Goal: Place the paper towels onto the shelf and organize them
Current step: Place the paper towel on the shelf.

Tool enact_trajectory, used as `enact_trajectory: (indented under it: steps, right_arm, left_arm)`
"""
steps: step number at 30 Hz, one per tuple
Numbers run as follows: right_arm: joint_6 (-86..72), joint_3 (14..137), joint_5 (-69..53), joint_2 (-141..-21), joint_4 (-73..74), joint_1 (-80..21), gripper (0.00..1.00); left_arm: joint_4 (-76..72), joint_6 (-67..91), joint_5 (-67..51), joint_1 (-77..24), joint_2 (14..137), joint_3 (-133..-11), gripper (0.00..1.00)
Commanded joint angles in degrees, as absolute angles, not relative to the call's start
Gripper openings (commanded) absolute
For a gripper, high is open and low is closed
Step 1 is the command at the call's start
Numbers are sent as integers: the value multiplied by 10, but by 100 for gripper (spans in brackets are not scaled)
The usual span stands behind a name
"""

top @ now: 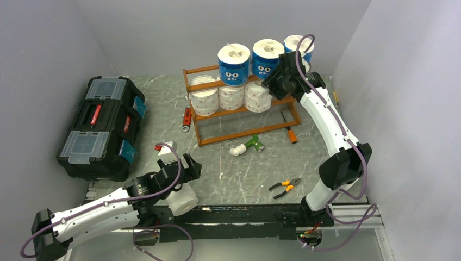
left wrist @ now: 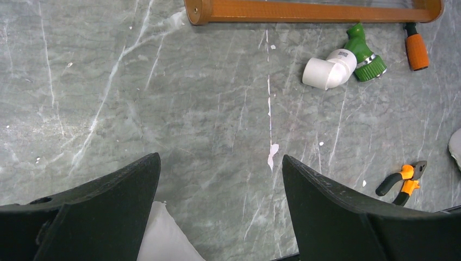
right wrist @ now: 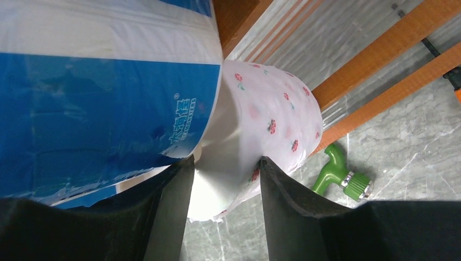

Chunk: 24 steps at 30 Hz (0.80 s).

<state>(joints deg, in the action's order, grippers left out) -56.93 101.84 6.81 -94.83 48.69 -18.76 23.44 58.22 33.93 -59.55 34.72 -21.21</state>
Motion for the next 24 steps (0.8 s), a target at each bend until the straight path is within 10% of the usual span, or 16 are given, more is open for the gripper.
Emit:
enact_trajectory:
  steps: [1, 16, 24]
  right_arm:
    - [-551, 1012, 48, -926, 445, -183, 50]
    - [-470, 892, 66, -770, 405, -181, 54]
    - [-388, 542, 9, -587, 37, -181, 81]
  left_arm:
    - [256, 600, 333, -596, 352, -210, 88]
    - [257, 594, 337, -596, 337, -209, 88]
    - [247, 584, 332, -596, 352, -216, 88]
